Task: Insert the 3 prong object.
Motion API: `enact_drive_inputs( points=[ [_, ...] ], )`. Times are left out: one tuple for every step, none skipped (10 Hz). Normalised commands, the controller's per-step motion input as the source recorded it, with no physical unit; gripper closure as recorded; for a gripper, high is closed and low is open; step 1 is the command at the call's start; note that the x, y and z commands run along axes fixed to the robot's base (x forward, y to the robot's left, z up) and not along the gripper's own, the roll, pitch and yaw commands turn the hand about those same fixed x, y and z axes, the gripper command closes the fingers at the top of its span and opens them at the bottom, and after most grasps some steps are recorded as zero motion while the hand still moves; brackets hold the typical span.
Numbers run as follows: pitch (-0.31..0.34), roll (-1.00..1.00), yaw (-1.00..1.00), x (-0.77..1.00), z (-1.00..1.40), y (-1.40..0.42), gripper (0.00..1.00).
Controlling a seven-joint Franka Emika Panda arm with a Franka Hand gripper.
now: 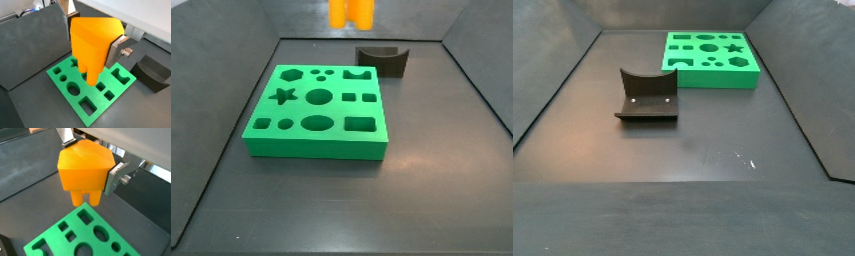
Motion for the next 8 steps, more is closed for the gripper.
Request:
enact_drive_inputs(
  points=[
    [0.029, 0.00, -0.52, -0.13, -0.76, 0.57, 1.00],
    [0.017, 0.00, -0.50, -0.15, -0.74, 0.60, 1.00],
    [0.001, 0.00, -0.54, -0.13, -0.70, 0.55, 1.00],
    [0.000, 0.00, -0.88, 0.00, -0.55, 0.21, 1.00],
    [0.000, 0.00, -1.00, 0.00, -0.41, 0.00, 1.00],
    [0.000, 0.00, -1.00, 0.00, -0.36, 0.00, 1.00],
    [0.000, 0.04, -1.00, -0.03, -0.35, 0.01, 1.00],
    [0.000, 0.01, -0.64, -0.17, -0.29, 0.39, 1.00]
  ],
)
